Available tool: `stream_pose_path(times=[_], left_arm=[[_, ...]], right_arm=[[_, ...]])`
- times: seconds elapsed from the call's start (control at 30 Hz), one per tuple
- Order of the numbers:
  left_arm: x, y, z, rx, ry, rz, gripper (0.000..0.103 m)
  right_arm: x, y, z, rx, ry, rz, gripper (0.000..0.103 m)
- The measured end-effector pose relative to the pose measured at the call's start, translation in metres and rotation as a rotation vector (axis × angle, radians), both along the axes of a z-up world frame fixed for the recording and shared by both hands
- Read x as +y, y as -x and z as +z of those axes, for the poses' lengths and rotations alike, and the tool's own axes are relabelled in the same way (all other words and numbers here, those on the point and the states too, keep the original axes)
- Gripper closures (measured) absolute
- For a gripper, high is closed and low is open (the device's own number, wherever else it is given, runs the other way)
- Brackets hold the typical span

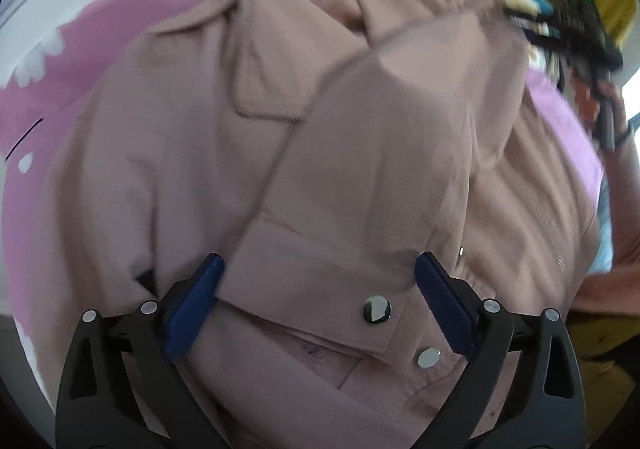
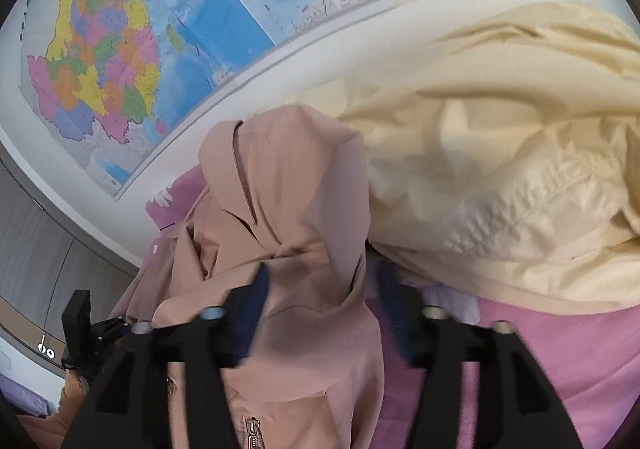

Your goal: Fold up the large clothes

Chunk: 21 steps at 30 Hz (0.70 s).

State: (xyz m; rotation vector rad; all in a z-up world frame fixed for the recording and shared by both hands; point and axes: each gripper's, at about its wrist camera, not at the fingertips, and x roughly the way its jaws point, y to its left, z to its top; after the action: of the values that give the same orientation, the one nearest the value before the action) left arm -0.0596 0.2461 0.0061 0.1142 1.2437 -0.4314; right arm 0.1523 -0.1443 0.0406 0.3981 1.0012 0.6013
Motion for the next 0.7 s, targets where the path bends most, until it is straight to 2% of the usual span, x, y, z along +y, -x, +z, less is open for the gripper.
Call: stream_pose_path(times=[0.07, 0.1, 0.13, 0.17, 0.2, 0.23, 0.3, 0.33, 0.47, 0.53, 0.6, 0.67, 0.7], left_arm=[[-0.009, 0.001, -0.003, 0.008, -0.023, -0.029, 0.024], [-0.011, 0.002, -0.002, -0.009, -0.034, -0.034, 0.043], [-0.012, 0.0, 0.001, -0.017, -0.036, -0.032, 0.074], [-0.009, -0.003, 0.005, -0.019, -0.035, -0.006, 0.084], [-0.005, -0.008, 0.009, -0.032, -0.038, 0.021, 0.089], [-0.003, -0.01, 0.013, -0.054, -0.049, 0.034, 0.091], [-0.001, -0.018, 0.028, -0.151, -0.122, 0.063, 0.091], [-0.001, -0.022, 0.034, -0.178, -0.14, 0.067, 0.091], [0.005, -0.052, 0.066, -0.278, -0.128, 0.097, 0.091], [0.005, -0.069, 0.066, -0.25, -0.088, 0.066, 0.09], [0.006, -0.089, 0.047, -0.194, -0.148, 0.097, 0.087], [0.007, -0.096, 0.029, -0.137, -0.181, 0.107, 0.081], [0.01, -0.099, 0.022, -0.11, -0.188, 0.125, 0.072]], right_arm=[[0.011, -0.001, -0.006, 0.009, 0.025, 0.029, 0.043], [0.013, -0.001, -0.008, 0.011, 0.021, 0.041, 0.054], [0.017, -0.003, -0.009, 0.01, 0.024, 0.052, 0.082], [0.019, -0.005, -0.01, 0.011, 0.041, 0.054, 0.094], [0.019, -0.007, -0.01, 0.007, 0.038, 0.055, 0.096], [0.017, -0.008, -0.007, -0.007, 0.023, 0.052, 0.097], [0.011, -0.007, 0.001, -0.039, 0.021, 0.03, 0.098], [0.005, -0.007, 0.006, -0.056, -0.016, 0.019, 0.098], [-0.01, -0.014, 0.014, -0.072, -0.046, -0.03, 0.098], [-0.006, -0.02, 0.005, -0.039, -0.009, -0.04, 0.097], [-0.006, -0.025, -0.006, 0.008, 0.005, -0.046, 0.092], [-0.007, -0.023, -0.009, 0.025, 0.017, -0.062, 0.079], [-0.008, -0.019, -0.005, 0.016, 0.018, -0.073, 0.062]])
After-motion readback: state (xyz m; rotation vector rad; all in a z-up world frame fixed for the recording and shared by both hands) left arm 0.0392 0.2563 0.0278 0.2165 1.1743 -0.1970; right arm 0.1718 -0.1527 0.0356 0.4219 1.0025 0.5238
